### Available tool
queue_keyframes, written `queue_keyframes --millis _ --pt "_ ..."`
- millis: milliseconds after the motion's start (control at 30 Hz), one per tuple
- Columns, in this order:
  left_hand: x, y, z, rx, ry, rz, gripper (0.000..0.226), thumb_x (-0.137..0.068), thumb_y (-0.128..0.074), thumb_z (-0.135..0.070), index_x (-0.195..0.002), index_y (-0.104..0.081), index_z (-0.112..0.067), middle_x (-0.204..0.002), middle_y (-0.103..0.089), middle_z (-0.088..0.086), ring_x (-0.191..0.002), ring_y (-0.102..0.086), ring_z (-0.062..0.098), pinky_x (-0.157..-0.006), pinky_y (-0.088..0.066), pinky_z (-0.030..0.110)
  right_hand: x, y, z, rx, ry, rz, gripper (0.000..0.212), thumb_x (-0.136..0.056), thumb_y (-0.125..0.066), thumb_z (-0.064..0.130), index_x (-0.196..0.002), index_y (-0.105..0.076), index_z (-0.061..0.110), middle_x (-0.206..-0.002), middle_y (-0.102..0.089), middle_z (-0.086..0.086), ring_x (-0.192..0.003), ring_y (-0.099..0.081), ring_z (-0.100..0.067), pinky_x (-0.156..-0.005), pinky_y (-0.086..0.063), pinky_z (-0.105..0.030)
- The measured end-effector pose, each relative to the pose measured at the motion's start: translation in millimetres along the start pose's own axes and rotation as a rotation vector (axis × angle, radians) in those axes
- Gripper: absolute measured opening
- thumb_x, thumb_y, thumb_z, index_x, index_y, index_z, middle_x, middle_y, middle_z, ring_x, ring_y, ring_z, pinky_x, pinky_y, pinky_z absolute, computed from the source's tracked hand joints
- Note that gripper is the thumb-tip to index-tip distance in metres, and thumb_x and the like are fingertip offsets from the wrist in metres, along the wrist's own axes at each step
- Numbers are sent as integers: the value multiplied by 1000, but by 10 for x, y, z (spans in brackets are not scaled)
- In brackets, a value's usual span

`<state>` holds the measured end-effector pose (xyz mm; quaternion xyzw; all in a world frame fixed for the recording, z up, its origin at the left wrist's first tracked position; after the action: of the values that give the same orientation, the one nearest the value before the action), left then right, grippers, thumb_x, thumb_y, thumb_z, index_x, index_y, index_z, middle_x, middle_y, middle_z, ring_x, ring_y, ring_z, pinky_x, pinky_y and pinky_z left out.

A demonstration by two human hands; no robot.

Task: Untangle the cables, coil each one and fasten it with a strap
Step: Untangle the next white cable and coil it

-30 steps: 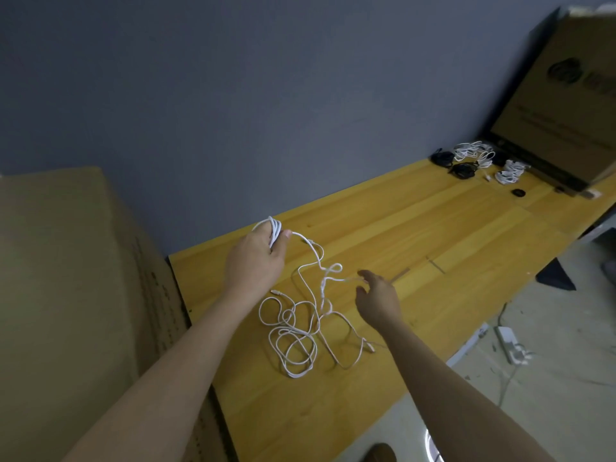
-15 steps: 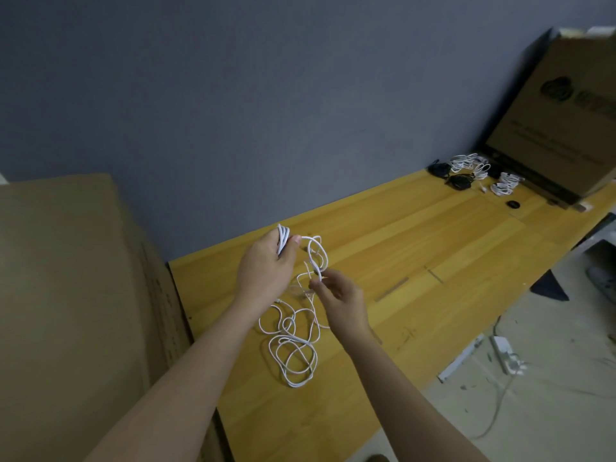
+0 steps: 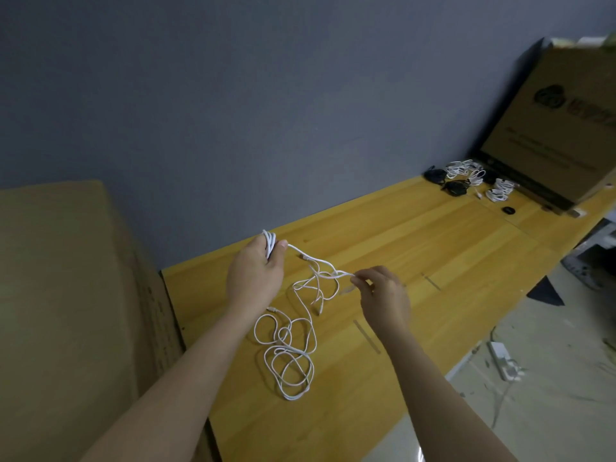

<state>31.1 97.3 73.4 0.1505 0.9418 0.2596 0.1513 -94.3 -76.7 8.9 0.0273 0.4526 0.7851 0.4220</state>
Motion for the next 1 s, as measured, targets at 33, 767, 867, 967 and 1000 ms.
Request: queue_keyframes --millis 33,767,867,967,1000 --pt "-4 -2 -9 12 21 -11 40 -97 -52 -31 -62 -37 -18 -58 -44 -2 -55 -43 17 -50 -27 32 3 -12 5 87 70 22 10 -90 -64 23 -91 -72 16 -93 -66 0 -85 -59 -26 -65 -40 -31" --pt "20 92 8 96 -29 61 27 -100 -45 -32 -83 -62 -19 -52 -42 -12 -46 -46 -1 -44 -30 14 -101 112 486 -409 341 -124 21 -80 -54 17 -84 -73 9 -101 -62 1 -91 -62 -9 -71 -55 -34" --pt "29 102 -9 132 -67 83 26 -99 -46 -30 -78 -60 -23 -49 -40 -9 -44 -44 1 -44 -31 15 -74 75 469 -458 249 5 12 -81 -70 22 -86 -71 11 -102 -57 6 -94 -61 -7 -79 -54 -28" --pt "43 93 -28 151 -72 95 27 -99 -47 -28 -76 -59 -24 -47 -37 -8 -42 -41 4 -44 -30 17 -63 38 442 -457 169 123 26 -78 -75 3 -97 -65 17 -105 -53 12 -95 -60 -5 -86 -54 -26" --pt "48 90 -35 155 -67 103 27 -99 -47 -29 -77 -59 -22 -47 -36 -9 -41 -40 5 -43 -30 18 -55 40 451 -468 135 147 34 -79 -72 -3 -102 -63 20 -107 -53 12 -94 -61 -4 -86 -54 -26"
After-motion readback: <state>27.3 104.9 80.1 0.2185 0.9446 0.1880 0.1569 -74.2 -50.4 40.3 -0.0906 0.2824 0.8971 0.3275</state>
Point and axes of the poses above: each hand's wrist, its own x-axis away from the middle knuckle, its own y-axis out of the back of the hand, z = x × y, the point moved 1 cm from there along -x, towards the middle knuckle
